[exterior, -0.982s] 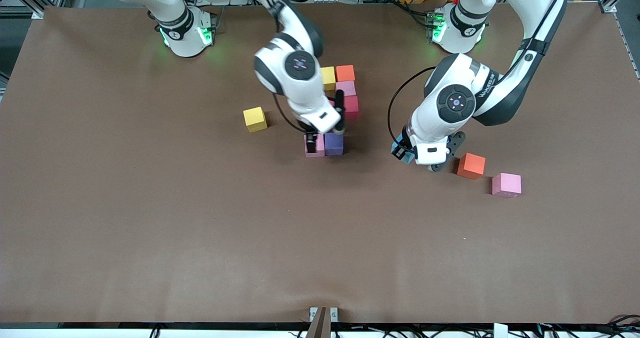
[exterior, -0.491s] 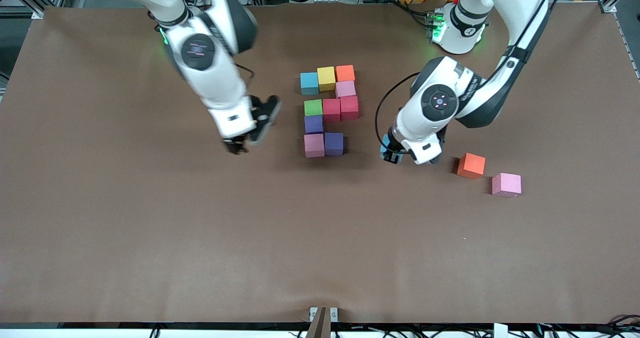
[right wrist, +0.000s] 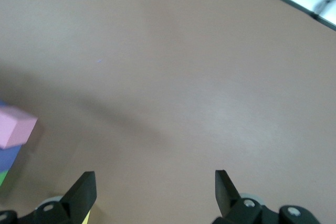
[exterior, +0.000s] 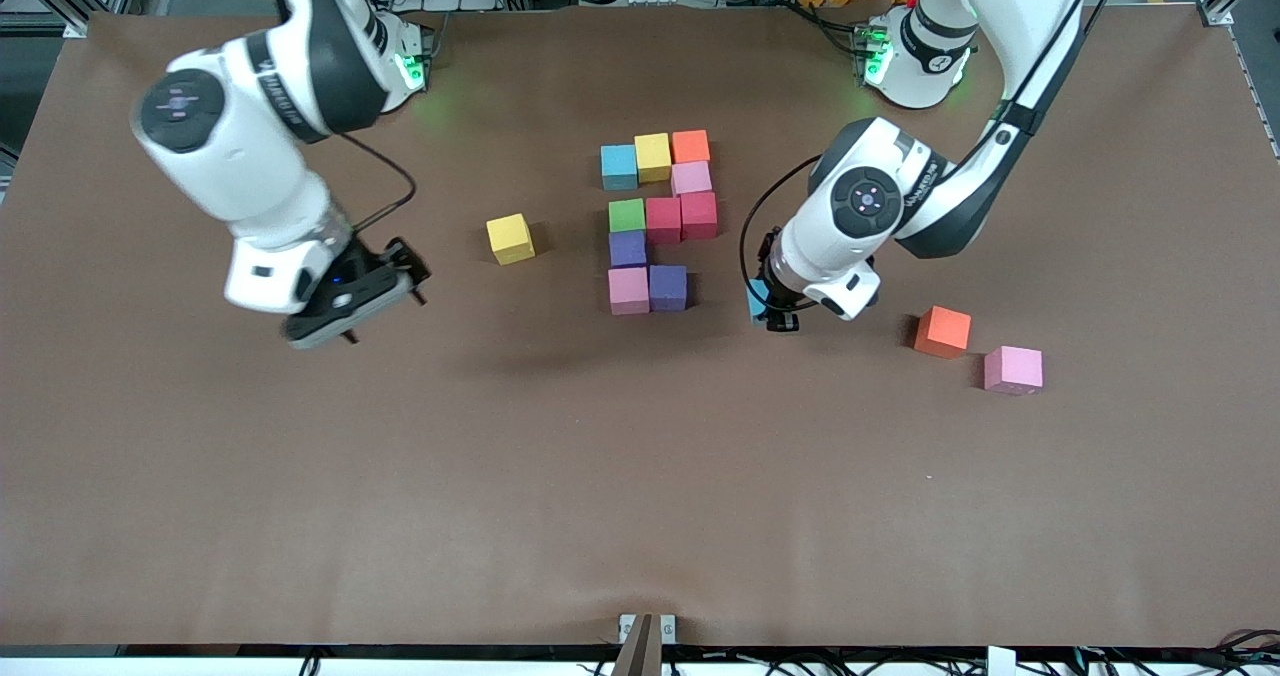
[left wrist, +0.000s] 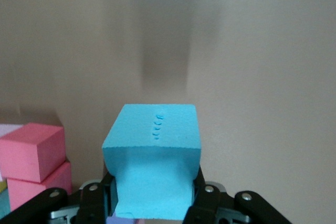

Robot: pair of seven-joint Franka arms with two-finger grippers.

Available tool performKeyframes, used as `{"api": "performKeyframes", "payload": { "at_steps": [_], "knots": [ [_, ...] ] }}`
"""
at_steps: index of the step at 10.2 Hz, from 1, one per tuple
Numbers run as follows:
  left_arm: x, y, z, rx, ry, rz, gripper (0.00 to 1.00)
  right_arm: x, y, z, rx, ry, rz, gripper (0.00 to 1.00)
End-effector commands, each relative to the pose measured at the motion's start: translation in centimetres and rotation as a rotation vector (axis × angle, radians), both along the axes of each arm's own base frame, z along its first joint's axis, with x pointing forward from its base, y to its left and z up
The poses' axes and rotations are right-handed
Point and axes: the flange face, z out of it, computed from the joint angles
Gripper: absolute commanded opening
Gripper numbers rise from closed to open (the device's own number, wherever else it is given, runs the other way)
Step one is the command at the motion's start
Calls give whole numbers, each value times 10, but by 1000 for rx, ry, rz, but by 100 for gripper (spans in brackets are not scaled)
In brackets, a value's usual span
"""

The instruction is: Form number 2 with 11 blocks

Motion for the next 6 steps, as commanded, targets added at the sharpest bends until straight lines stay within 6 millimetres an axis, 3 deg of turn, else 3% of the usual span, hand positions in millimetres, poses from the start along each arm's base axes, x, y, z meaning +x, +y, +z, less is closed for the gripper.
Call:
{"api": "performKeyframes", "payload": {
  "at_steps": [1,2,3,6],
  "knots": [
    [-15,-15,-8,10,-43,83,14,27,-19,19,5,12,-207,100],
    [-20,-21,-9,5,-50,102,14,30,-21,33,17,13,-295,100],
    [-23,-22,-12,7,-47,107,14,36,-37,37,21,19,-360,100],
    [-48,-12,-27,-29,-105,103,14,46,-105,59,4,68,-473,100]
  ]
}}
